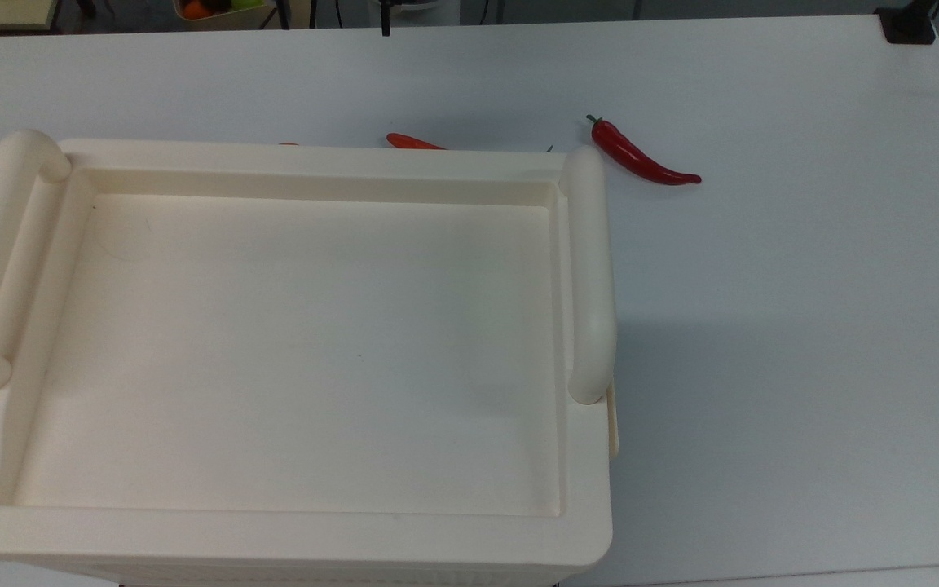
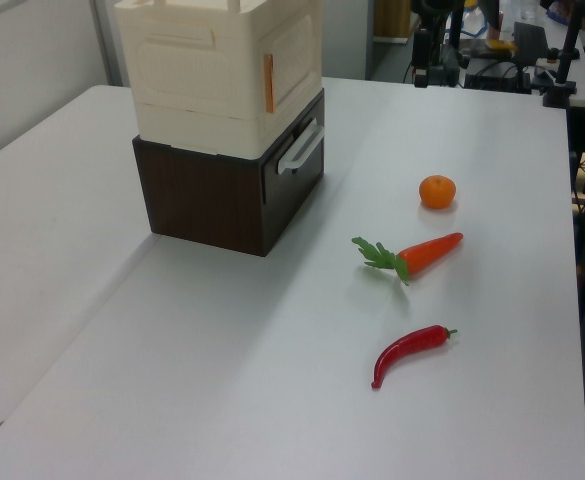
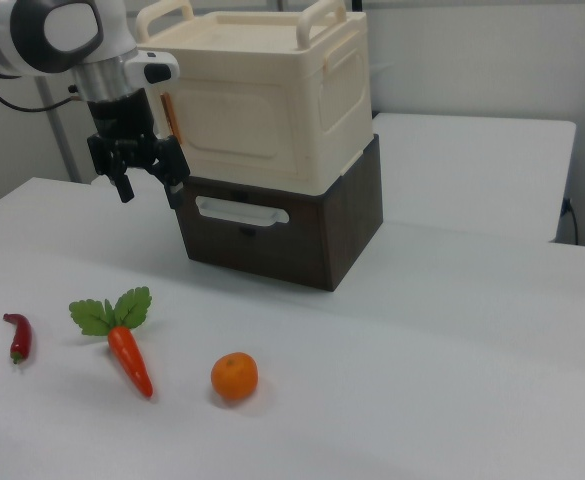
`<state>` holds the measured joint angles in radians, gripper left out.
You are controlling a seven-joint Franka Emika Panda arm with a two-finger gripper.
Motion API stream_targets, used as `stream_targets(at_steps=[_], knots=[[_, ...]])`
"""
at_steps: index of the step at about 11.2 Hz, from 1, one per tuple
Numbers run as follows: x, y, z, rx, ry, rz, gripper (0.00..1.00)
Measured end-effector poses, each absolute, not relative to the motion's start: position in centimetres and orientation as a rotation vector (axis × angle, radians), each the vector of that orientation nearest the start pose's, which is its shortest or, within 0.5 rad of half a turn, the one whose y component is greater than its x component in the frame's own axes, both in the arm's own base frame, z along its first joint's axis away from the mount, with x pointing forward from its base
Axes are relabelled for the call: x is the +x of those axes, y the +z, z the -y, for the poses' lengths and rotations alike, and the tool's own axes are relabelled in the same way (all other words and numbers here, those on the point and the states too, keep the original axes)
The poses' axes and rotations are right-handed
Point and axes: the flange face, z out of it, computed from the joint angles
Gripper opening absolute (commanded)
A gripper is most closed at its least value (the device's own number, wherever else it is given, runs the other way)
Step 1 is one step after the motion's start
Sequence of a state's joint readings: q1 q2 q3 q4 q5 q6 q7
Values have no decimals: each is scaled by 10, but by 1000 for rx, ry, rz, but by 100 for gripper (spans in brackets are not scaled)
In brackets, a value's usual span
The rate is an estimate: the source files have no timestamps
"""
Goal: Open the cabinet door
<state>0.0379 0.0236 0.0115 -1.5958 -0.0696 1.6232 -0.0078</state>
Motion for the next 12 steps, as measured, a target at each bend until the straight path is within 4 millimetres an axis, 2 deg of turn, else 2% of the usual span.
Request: stream_targets(at_steps=[5,8,9,10,12], knots=[[566,603,-19,-3209,-6,92,100],[575,623,-24,-3204,-116,41,100],[581,632,-30,-3195,-195,2,100],[592,638,-48,-3172,-319,-14,100],[607,636,-79,-3128,-456,-36,100]])
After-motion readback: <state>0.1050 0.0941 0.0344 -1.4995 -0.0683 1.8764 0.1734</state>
